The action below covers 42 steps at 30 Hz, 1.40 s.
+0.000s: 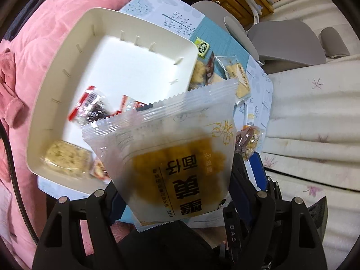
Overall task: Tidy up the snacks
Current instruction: 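Carry both held bags toward and over the white tray, then open both tools to drop the cookie and nut-cluster bags into the tray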
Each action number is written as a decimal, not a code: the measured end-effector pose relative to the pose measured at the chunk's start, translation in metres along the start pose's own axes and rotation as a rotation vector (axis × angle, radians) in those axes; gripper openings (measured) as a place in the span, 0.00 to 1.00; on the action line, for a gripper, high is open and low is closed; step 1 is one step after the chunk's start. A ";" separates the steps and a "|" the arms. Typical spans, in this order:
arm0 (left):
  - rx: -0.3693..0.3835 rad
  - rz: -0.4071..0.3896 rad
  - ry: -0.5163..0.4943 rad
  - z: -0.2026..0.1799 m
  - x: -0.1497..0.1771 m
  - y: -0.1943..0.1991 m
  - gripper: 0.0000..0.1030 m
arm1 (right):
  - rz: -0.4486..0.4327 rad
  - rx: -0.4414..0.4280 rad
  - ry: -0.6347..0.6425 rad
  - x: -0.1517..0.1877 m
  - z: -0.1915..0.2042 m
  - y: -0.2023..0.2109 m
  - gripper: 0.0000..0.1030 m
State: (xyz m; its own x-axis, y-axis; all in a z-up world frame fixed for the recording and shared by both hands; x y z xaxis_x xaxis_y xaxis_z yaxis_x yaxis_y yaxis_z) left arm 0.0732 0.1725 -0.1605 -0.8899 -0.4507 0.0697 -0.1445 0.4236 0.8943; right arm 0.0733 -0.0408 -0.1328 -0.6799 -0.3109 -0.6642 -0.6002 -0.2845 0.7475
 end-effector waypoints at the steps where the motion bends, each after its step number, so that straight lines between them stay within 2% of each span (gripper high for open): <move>1: -0.007 -0.003 -0.009 0.006 -0.002 0.004 0.75 | -0.004 -0.001 -0.004 -0.001 0.009 0.001 0.38; 10: -0.077 -0.030 -0.077 0.055 -0.017 0.018 0.75 | -0.025 -0.014 -0.042 -0.002 0.066 0.002 0.38; 17: -0.138 -0.048 -0.102 0.084 -0.034 0.018 0.76 | -0.046 -0.023 -0.072 -0.005 0.091 0.000 0.38; 21: -0.158 -0.085 -0.132 0.091 -0.041 0.022 0.76 | -0.046 -0.037 -0.075 -0.006 0.098 -0.003 0.38; 27: -0.167 -0.139 -0.162 0.093 -0.048 0.032 0.77 | -0.051 -0.075 -0.057 -0.011 0.110 -0.008 0.39; 30: -0.178 -0.173 -0.192 0.090 -0.048 0.036 0.80 | -0.052 -0.086 -0.060 -0.013 0.112 -0.011 0.41; 31: -0.177 -0.179 -0.197 0.089 -0.048 0.037 0.85 | -0.054 -0.087 -0.059 -0.014 0.112 -0.011 0.42; 34: -0.157 -0.209 -0.217 0.081 -0.046 0.042 0.92 | -0.058 -0.080 -0.059 -0.014 0.110 -0.010 0.53; 38: -0.143 -0.266 -0.269 0.063 -0.040 0.049 0.93 | -0.050 -0.075 -0.070 -0.011 0.102 -0.007 0.54; 42: -0.098 -0.321 -0.317 0.040 -0.031 0.054 0.93 | -0.046 -0.064 -0.082 -0.008 0.090 -0.001 0.53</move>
State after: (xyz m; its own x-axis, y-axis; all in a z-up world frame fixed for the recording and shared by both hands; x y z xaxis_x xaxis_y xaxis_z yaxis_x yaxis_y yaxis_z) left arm 0.0761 0.2406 -0.1324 -0.8974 -0.2777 -0.3429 -0.4067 0.2189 0.8870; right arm 0.0414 0.0434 -0.1281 -0.6855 -0.2219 -0.6934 -0.6054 -0.3552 0.7123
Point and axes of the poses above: each gripper's, at about its wrist camera, not at the fingertips, and y roughly against the way its jaws point, z to its left, x to its underside, the point moved 3 cm from there along -y, roughly the way its jaws point, and after that the axes turned 4 degrees about y, right-handed, at the moved point
